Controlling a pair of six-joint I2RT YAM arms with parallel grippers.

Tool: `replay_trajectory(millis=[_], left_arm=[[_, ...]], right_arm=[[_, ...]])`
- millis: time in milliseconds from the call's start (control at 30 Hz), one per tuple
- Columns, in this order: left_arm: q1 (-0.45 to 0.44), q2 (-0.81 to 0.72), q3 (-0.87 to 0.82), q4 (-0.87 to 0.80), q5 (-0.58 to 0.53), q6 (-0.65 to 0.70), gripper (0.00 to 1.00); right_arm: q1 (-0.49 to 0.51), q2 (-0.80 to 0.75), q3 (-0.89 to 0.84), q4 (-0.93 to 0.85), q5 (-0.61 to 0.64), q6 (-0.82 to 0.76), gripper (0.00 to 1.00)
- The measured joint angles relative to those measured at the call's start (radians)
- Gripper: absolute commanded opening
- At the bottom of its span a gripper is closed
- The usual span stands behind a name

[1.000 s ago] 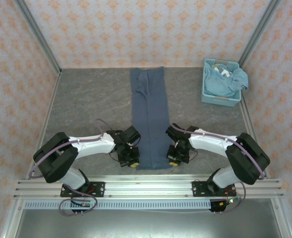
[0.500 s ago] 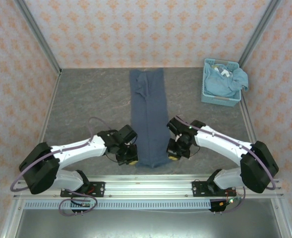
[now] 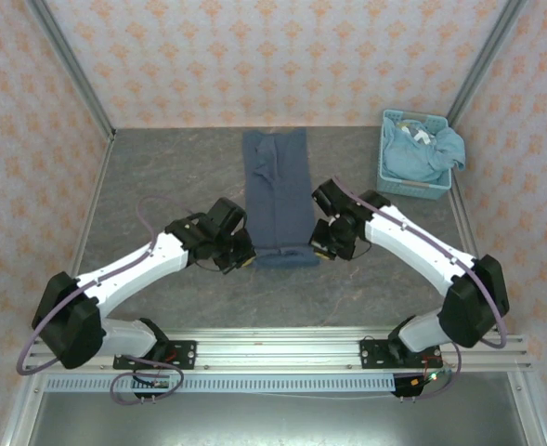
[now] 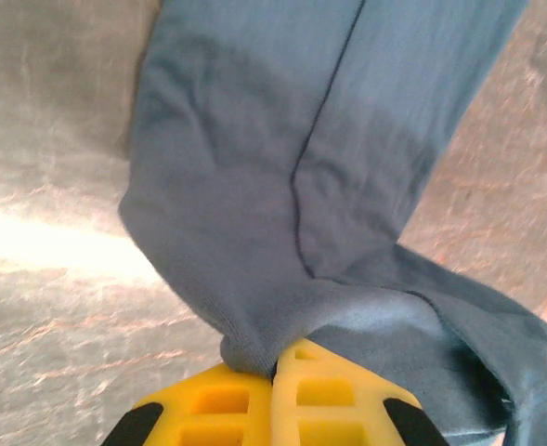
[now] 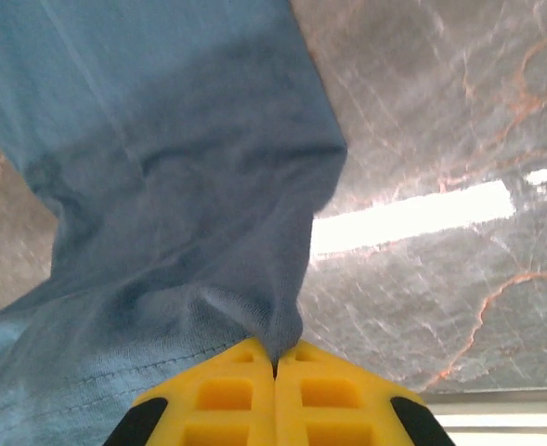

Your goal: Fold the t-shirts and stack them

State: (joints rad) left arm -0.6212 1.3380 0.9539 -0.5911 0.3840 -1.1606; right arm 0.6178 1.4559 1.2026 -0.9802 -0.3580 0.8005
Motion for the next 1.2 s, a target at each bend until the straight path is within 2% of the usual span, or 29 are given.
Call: replay_trajectory(millis=[433,600,867,967,1033,1067,1100,1133,1167,1200], left_arm=[[0.150,0.238,0.274,-0.046,-0.011,0.099,0.00],[0.204,0.372,0.388,-0.052,-0.008,0.141,0.00],[0.264,0.602,0.581,-0.048,0.001,0.194,0.00],[0.276,0.672,0.623,-0.049,0.001,0.202,0.06],[0.282,0.713,0.651,-0.049,0.002,0.214,0.15],[0.284,0.733,0.668,-0.050,0.001,0.224,0.25],[0.288,0.750,0.686,-0.051,0.001,0.226,0.38],[0.290,0.761,0.700,-0.051,0.000,0.227,0.46],[0.296,0.772,0.719,-0.052,0.000,0.238,0.52],[0.301,0.776,0.731,-0.053,-0.004,0.245,0.54]], right_arm=[[-0.108,0.294,0.357,0.012,0.060,-0.072,0.00],[-0.144,0.434,0.499,0.018,0.059,-0.103,0.00],[-0.198,0.610,0.636,0.027,0.047,-0.127,0.00],[-0.215,0.671,0.687,0.031,0.037,-0.134,0.00],[-0.222,0.700,0.710,0.034,0.030,-0.136,0.00],[-0.226,0.715,0.723,0.035,0.023,-0.137,0.07],[-0.229,0.729,0.737,0.037,0.016,-0.137,0.16],[-0.233,0.746,0.753,0.037,0.009,-0.137,0.27],[-0.238,0.764,0.774,0.039,0.001,-0.142,0.38],[-0.242,0.777,0.790,0.041,-0.002,-0.148,0.46]])
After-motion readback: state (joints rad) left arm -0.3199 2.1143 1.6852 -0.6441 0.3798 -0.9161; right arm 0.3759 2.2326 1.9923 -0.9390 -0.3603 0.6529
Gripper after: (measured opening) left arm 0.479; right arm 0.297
